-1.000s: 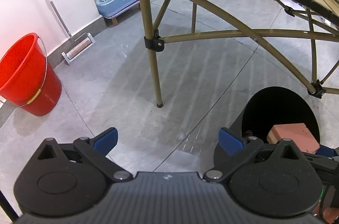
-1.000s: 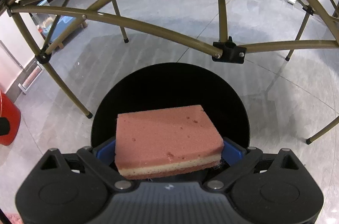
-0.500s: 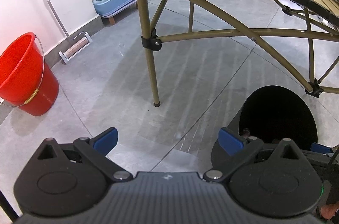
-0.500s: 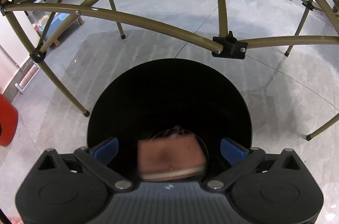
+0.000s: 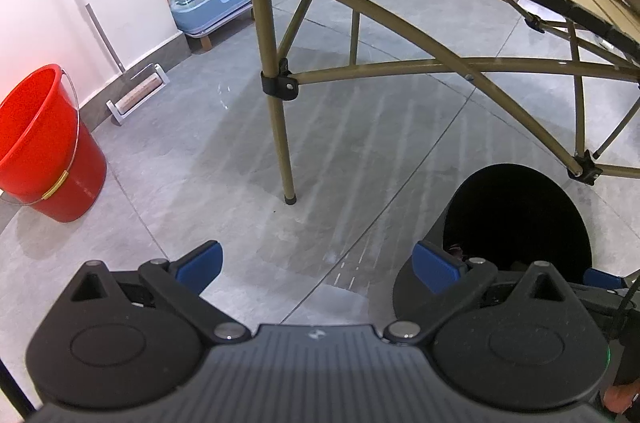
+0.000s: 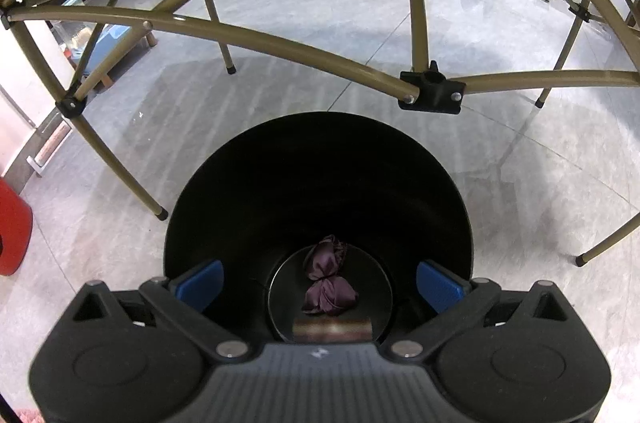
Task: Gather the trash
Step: 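Open right gripper to drop the pink sponge into the black bin, then move both tools back up over the table toward the remaining items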
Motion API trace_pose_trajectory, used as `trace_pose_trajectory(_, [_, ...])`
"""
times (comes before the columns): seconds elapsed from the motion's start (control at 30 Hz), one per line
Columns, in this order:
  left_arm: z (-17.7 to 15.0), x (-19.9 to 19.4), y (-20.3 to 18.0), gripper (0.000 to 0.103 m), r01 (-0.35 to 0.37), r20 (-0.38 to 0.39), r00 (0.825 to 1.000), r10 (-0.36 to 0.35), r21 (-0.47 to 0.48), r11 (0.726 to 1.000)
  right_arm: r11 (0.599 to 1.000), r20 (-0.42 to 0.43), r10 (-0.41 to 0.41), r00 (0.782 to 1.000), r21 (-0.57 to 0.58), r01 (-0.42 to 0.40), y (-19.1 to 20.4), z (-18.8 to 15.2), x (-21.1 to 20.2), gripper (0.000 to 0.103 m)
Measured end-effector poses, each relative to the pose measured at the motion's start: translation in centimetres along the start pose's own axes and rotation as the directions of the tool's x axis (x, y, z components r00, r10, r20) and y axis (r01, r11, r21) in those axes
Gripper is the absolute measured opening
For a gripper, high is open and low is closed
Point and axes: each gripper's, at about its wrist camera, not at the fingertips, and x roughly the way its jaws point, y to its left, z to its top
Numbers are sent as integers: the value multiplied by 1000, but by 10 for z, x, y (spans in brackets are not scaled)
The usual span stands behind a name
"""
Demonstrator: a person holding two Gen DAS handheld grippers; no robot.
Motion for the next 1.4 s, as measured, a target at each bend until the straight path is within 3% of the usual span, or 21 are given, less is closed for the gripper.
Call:
trace_pose_trajectory(0.57, [3,-26,-8,103,51,84,995,-50,-2,999,1000,102,-13,995,-1,13,-22,6,-50,103])
trace_pose_trajectory(1.03, [8,-56,-35,103,101,192,976,-104,23,995,1000,258,-17,966,-15,22,-50,8,-116,103])
trace_pose_trajectory(1.2, [15,-70,-50,103,127,241,962,-124,6,992,1000,346,-18,938,-6,22,-64,9,-145,103])
trace_pose_trajectory(1.3, [18,-83,-60,103,143,293,946,-139,9,990,999,429,-29,903,-1,33,-70,10,-165,103])
trace_pose_trajectory(1.4, [23,-98,-69,103,170,346,924,-164,12,985,998,520,-43,853,-11,57,-73,13,-185,103])
